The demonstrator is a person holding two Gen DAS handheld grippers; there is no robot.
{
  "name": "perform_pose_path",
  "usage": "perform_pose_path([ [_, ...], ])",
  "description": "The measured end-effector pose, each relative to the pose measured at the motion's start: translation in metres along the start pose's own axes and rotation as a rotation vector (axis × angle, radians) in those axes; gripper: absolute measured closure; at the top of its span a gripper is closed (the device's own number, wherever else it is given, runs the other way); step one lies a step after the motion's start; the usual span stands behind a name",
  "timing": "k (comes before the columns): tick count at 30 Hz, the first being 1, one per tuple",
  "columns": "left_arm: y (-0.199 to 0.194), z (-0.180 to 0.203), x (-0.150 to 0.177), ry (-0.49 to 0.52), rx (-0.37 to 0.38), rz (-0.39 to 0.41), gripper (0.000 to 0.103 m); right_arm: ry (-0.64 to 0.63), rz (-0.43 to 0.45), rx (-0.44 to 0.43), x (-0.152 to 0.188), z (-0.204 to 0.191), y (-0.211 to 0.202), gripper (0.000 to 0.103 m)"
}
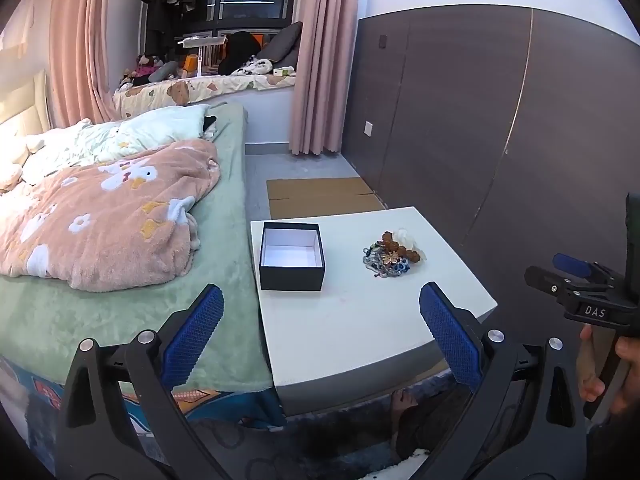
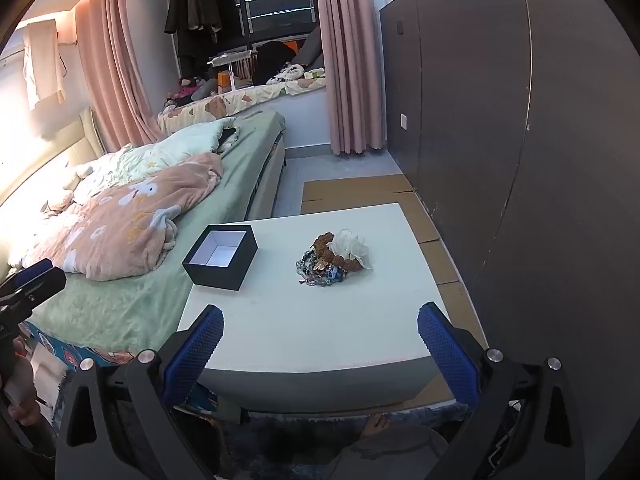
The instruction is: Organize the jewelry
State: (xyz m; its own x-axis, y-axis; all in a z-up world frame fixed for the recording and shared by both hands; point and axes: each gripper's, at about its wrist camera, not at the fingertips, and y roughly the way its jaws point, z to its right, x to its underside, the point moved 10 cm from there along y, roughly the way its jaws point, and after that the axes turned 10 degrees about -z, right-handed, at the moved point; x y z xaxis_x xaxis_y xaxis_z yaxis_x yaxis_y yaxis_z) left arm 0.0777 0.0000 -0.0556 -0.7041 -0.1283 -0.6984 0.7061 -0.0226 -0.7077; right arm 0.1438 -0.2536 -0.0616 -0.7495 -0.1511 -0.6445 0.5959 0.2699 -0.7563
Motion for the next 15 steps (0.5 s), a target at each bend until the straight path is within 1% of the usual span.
perform_pose_path([
  [10,-0.0034,0.0023,0.0015,0.001,0.002,0.006,0.005,-0.001,0.002,0.001,-0.0019,0.0009,0.0067,0.008],
  [15,-0.0051,0.002,0.0009,-0.011,0.037,0.005,0.005,0.002,0.01,0.0,-0.0023,0.0069,-0.0009,0.008],
])
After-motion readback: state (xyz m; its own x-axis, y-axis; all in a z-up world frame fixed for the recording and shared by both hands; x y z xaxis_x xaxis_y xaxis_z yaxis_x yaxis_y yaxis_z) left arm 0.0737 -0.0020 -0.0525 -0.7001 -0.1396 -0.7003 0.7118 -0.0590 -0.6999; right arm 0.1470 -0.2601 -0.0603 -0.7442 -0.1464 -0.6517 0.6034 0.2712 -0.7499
